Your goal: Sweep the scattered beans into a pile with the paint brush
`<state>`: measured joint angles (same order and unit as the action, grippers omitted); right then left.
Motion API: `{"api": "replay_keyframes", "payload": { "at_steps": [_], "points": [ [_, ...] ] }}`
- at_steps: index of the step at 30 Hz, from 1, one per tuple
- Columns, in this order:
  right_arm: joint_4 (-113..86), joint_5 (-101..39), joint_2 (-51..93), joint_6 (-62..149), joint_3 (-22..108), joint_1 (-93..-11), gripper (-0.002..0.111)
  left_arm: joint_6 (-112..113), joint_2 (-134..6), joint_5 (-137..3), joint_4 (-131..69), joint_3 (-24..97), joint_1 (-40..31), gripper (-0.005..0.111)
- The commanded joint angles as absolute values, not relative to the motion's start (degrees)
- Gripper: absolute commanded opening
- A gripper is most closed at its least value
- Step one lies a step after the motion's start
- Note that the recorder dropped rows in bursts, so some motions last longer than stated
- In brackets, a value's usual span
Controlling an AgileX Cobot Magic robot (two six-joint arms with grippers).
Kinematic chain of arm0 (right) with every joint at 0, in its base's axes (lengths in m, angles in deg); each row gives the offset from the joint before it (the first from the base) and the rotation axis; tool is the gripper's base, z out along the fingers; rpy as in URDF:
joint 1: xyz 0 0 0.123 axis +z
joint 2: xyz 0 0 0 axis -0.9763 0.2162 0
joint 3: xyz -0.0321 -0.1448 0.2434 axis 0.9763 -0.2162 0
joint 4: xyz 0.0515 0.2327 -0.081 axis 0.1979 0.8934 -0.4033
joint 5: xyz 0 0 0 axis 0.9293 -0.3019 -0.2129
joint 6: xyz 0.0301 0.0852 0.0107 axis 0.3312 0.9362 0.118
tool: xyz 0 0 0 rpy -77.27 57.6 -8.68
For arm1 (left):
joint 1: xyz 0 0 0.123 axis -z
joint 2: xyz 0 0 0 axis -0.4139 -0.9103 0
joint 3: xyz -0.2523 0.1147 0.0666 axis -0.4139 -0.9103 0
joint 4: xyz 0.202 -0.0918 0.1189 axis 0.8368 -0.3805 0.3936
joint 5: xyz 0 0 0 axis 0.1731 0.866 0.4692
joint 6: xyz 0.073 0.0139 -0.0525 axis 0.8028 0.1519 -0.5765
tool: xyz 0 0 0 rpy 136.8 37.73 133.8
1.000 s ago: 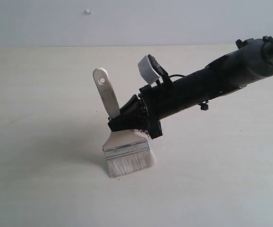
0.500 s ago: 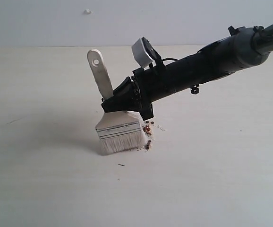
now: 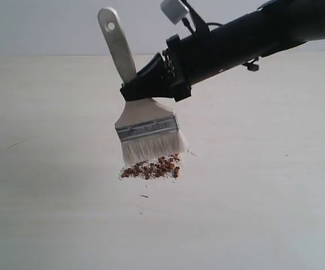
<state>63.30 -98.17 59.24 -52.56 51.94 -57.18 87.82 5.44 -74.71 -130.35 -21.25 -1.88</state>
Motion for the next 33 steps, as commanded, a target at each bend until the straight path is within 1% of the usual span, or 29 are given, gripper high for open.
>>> {"api": "replay_keyframes", "payload": {
  "at_steps": [1, 6, 10, 13, 16, 19, 24, 29, 33],
  "points": [
    [63.49, -79.38, 50.39, -46.83, 45.89, -57.49, 0.0, 87.87, 5.73, -74.24, -130.63, -21.38, -1.55, 0.0],
    [70.9, -62.37, 43.23, -47.65, 35.96, -57.0, 0.0, 87.87, 5.73, -74.24, -130.63, -21.38, -1.55, 0.0],
    [76.91, -40.78, 39.78, -48.74, 28.71, -53.98, 0.0, 87.87, 5.73, -74.24, -130.63, -21.38, -1.55, 0.0],
    [80.77, -26.71, 40.0, -48.63, 26.17, -50.03, 0.0, 87.87, 5.73, -74.24, -130.63, -21.38, -1.55, 0.0],
    [78.49, -16.38, 41.17, -45.05, 25.78, -46.09, 0.0, 87.87, 5.73, -74.24, -130.63, -21.38, -1.55, 0.0],
    [69.35, -7.61, 42.68, -33.38, 25.78, -42.28, 0.0, 87.87, 5.73, -74.24, -130.63, -21.38, -1.55, 0.0],
    [58.64, 2.81, 46.14, -17.92, 25.78, -37.81, 0.0, 87.87, 5.73, -74.24, -130.63, -21.38, -1.55, 0.0],
    [51.76, 8.25, 52.12, -6.32, 25.75, -37.17, 0.0, 87.87, 5.73, -74.24, -130.63, -21.38, -1.55, 0.0],
    [46.85, 10.74, 57.68, -1.44, 25.75, -37.17, 0.0, 87.87, 5.73, -74.24, -130.63, -21.38, -1.55, 0.0]
  ]
}}
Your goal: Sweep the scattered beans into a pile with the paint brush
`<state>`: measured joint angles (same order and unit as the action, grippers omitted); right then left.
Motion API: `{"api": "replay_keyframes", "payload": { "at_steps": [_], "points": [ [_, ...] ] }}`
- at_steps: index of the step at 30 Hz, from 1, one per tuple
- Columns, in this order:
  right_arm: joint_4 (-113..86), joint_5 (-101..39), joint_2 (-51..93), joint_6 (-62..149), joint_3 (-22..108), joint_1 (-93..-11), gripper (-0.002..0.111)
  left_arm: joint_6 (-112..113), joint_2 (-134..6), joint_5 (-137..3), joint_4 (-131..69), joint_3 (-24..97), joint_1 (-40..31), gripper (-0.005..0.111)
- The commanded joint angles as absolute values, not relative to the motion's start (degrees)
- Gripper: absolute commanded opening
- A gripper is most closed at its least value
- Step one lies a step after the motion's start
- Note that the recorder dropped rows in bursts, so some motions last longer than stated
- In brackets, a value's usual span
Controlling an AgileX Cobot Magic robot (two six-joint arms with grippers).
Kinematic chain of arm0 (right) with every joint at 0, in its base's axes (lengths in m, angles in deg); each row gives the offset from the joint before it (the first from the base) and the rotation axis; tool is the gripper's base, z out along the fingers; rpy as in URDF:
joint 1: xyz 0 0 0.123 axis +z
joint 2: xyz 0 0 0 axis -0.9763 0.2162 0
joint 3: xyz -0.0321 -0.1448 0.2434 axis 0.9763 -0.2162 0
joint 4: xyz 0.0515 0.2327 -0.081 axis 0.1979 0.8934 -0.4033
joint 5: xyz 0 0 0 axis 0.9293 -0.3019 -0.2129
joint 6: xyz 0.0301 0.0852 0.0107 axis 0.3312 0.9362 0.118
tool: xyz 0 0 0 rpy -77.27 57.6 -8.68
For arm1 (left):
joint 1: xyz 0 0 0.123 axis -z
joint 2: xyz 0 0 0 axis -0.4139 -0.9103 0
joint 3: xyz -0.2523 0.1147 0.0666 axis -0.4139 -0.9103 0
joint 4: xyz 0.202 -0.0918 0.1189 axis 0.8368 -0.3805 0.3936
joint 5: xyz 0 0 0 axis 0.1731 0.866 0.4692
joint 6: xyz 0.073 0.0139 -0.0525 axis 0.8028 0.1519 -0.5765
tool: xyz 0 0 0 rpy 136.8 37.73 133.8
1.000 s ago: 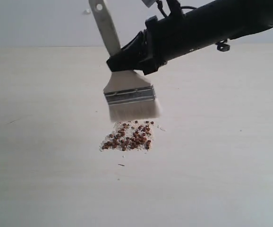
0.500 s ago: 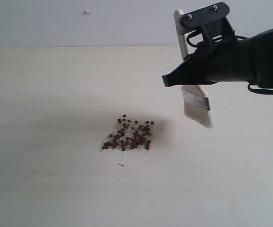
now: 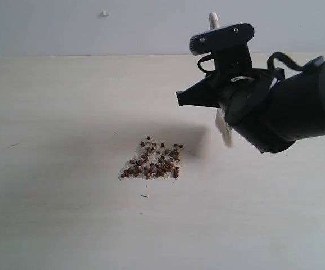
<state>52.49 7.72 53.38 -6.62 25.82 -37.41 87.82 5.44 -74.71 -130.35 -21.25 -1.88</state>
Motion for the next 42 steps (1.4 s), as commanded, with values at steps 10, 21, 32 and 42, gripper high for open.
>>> {"api": "replay_keyframes", "payload": {
  "at_steps": [10, 21, 32, 42],
  "points": [
    [34.43, 4.03, 62.65, 10.1, 25.75, -37.17, 0.0, 87.87, 5.73, -74.24, -130.63, -21.38, -1.55, 0.0],
    [9.19, -3.16, 62.41, 42.9, 25.86, -37.17, 0.0, 87.87, 5.73, -74.24, -130.63, -21.38, -1.55, 0.0],
    [7.71, -2.14, 53.65, 39.93, 25.86, -37.17, 0.0, 87.87, 5.73, -74.24, -130.63, -21.38, -1.55, 0.0],
    [25.75, -8.69, 45.58, 16.24, 25.76, -37.17, 0.0, 87.87, 5.73, -74.24, -130.63, -21.38, -1.55, 0.0]
  ]
}}
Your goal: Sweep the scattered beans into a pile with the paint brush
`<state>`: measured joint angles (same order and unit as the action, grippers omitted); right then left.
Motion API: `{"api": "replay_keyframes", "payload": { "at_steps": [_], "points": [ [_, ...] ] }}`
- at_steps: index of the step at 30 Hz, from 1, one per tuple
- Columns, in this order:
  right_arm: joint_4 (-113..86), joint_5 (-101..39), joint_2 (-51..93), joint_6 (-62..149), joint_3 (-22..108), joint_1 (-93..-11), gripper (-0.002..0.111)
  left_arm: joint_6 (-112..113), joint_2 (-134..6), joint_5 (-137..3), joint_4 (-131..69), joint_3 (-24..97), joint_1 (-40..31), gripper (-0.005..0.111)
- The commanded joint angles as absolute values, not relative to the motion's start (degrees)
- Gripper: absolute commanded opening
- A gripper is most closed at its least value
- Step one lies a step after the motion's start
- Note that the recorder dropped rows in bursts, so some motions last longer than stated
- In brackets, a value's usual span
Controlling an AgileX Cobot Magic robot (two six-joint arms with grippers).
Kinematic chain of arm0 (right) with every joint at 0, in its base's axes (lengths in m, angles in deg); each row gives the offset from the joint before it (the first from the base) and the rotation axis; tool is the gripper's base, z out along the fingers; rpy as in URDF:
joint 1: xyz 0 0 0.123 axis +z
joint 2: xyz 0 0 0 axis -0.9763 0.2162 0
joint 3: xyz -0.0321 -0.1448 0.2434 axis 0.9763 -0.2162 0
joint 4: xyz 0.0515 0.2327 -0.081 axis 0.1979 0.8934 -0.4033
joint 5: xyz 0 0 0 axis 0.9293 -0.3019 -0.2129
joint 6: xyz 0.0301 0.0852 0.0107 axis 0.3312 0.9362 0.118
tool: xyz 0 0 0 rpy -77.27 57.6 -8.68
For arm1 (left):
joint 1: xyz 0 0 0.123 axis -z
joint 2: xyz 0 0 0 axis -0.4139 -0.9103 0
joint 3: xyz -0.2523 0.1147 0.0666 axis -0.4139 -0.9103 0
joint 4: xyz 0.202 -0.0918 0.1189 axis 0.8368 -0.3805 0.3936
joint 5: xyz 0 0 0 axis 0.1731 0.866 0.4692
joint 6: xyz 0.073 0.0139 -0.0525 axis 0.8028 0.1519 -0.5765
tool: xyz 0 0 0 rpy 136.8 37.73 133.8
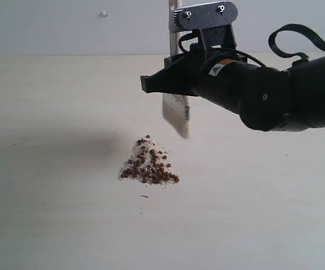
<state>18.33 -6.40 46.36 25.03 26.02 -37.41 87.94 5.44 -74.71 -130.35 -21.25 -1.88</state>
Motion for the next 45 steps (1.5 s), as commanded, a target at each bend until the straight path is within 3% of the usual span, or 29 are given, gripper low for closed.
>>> {"api": "replay_keyframes", "payload": {
  "at_steps": [1, 20, 32, 45],
  "points": [
    [27.76, -9.46, 45.85, 14.34, 25.67, -37.17, 0.0, 87.87, 5.73, -74.24, -130.63, -21.38, -1.55, 0.0],
    [39.64, -11.65, 53.2, 11.86, 22.91, -36.45, 0.0, 87.87, 5.73, -74.24, -130.63, -21.38, -1.55, 0.0],
    [40.4, -1.61, 56.5, 21.45, 22.91, -29.5, 0.0, 87.87, 5.73, -74.24, -130.63, -21.38, -1.55, 0.0],
    [39.1, 6.17, 55.57, 24.15, 23.03, -29.5, 0.0, 87.87, 5.73, -74.24, -130.63, -21.38, -1.55, 0.0]
  ]
}}
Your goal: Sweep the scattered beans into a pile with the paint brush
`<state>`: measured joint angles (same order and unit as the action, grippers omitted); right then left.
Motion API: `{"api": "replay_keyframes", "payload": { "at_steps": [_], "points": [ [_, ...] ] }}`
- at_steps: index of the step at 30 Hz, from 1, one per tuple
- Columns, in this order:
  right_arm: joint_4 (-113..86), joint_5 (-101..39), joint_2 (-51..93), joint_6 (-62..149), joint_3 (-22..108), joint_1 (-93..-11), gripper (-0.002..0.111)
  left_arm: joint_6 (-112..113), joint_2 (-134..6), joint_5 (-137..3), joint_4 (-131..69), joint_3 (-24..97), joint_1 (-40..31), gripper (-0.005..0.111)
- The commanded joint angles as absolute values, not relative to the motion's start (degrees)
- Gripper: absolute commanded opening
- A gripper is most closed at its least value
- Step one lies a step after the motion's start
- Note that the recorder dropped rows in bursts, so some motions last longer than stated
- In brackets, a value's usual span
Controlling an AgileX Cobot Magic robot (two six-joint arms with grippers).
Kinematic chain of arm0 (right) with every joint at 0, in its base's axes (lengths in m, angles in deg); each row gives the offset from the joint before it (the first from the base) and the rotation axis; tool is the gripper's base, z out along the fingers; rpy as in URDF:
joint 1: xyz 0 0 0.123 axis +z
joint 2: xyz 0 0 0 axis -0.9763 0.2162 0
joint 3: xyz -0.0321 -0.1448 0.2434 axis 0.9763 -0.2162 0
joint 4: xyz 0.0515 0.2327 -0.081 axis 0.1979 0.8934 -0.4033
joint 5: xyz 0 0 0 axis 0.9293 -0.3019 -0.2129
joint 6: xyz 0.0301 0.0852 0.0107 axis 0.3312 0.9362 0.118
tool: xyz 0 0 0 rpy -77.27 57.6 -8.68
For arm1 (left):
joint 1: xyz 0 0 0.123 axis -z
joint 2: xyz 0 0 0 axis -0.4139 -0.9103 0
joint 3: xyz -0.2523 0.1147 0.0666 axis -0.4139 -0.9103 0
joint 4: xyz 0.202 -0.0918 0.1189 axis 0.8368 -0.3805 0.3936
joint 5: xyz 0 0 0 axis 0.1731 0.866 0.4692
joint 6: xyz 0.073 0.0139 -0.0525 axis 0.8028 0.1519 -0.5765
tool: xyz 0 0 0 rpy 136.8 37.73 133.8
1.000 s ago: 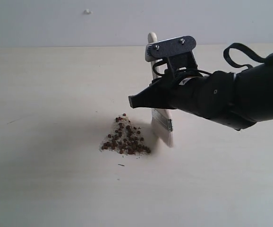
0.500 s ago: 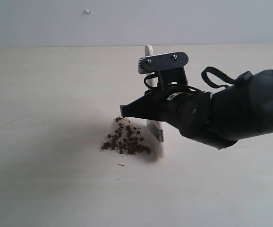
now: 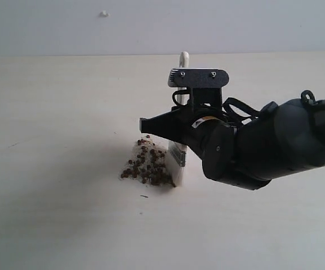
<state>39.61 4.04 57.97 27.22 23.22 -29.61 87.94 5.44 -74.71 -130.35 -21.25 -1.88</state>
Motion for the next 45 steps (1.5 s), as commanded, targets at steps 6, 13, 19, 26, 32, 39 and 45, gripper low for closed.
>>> {"api": "replay_keyframes", "payload": {
  "at_steps": [6, 13, 19, 26, 32, 39, 45],
  "points": [
    [27.18, 8.29, 50.8, 11.07, 23.03, -30.87, 0.0, 87.75, 5.73, -74.1, -130.63, -21.38, -1.55, 0.0],
    [2.73, 5.6, 50.61, 22.74, 23.03, -38.48, 0.0, 87.75, 5.73, -74.1, -130.63, -21.38, -1.55, 0.0],
    [-26.9, 2.15, 51.28, 40.74, 27.1, -46.02, 0.0, 87.75, 5.73, -74.1, -130.63, -21.38, -1.55, 0.0],
    [-36.95, 1.34, 57.62, 44.54, 35.57, -54.3, 0.0, 87.75, 5.73, -74.1, -130.63, -21.38, -1.55, 0.0],
    [-40.82, 3.04, 66.1, 44.96, 38.29, -55.98, 0.0, 87.75, 5.73, -74.1, -130.63, -21.38, -1.55, 0.0],
    [-51.1, 6.99, 70.58, 58.95, 38.29, -55.98, 0.0, 87.75, 5.73, -74.1, -130.63, -21.38, -1.55, 0.0],
    [-67.77, 14.16, 70.58, 79.27, 38.29, -55.87, 0.0, 87.75, 5.73, -74.1, -130.63, -21.38, -1.55, 0.0]
  ]
}}
